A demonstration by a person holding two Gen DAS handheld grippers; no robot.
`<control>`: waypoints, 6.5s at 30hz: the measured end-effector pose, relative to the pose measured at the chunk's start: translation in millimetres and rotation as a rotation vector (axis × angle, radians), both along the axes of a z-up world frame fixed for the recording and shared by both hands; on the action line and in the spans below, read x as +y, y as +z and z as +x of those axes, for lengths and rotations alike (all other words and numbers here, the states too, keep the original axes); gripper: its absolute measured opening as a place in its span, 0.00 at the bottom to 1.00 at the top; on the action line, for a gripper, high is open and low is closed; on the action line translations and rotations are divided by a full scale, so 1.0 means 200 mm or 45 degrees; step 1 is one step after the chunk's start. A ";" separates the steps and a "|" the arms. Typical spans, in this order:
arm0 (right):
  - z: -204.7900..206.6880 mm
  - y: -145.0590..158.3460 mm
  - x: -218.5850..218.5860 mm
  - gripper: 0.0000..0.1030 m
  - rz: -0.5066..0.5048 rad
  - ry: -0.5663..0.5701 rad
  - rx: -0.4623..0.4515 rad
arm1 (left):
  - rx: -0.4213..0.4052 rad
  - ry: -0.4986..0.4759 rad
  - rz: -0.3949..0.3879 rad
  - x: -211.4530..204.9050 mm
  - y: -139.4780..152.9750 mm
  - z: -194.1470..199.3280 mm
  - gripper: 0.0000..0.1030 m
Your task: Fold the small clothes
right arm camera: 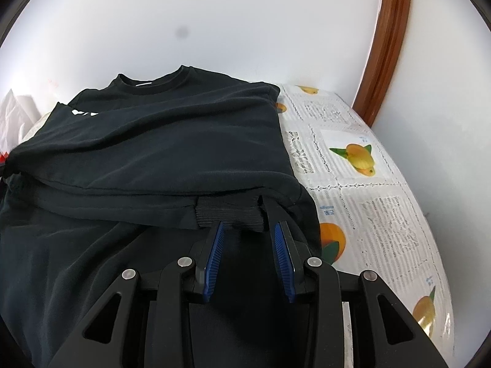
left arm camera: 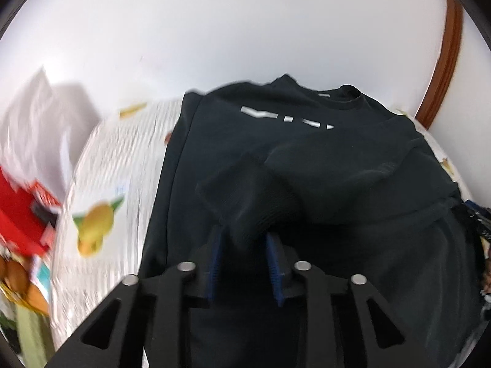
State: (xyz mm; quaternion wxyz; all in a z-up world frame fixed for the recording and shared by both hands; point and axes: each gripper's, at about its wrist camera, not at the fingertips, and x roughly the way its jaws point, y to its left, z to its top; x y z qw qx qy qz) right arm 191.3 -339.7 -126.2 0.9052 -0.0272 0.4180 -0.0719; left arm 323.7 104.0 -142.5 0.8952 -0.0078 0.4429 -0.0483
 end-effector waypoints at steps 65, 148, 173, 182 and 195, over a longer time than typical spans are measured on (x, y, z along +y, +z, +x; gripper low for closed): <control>-0.69 -0.04 -0.25 0.52 0.173 -0.112 0.040 | 0.059 0.121 -0.068 0.27 -0.17 -0.60 0.40; -0.50 0.54 -0.12 0.09 0.321 0.026 -0.367 | -0.321 0.073 -0.347 0.26 0.37 -0.67 0.07; 0.36 0.10 -0.15 0.10 0.246 -0.055 -0.076 | -0.080 0.149 -0.104 0.14 -0.02 0.15 0.08; 0.35 0.07 -0.09 0.17 0.085 -0.033 -0.060 | -0.092 0.143 0.032 0.08 -0.10 0.16 0.15; 0.29 -0.01 -0.06 0.28 0.008 -0.103 -0.122 | -0.203 0.158 0.075 0.07 -0.20 0.09 0.25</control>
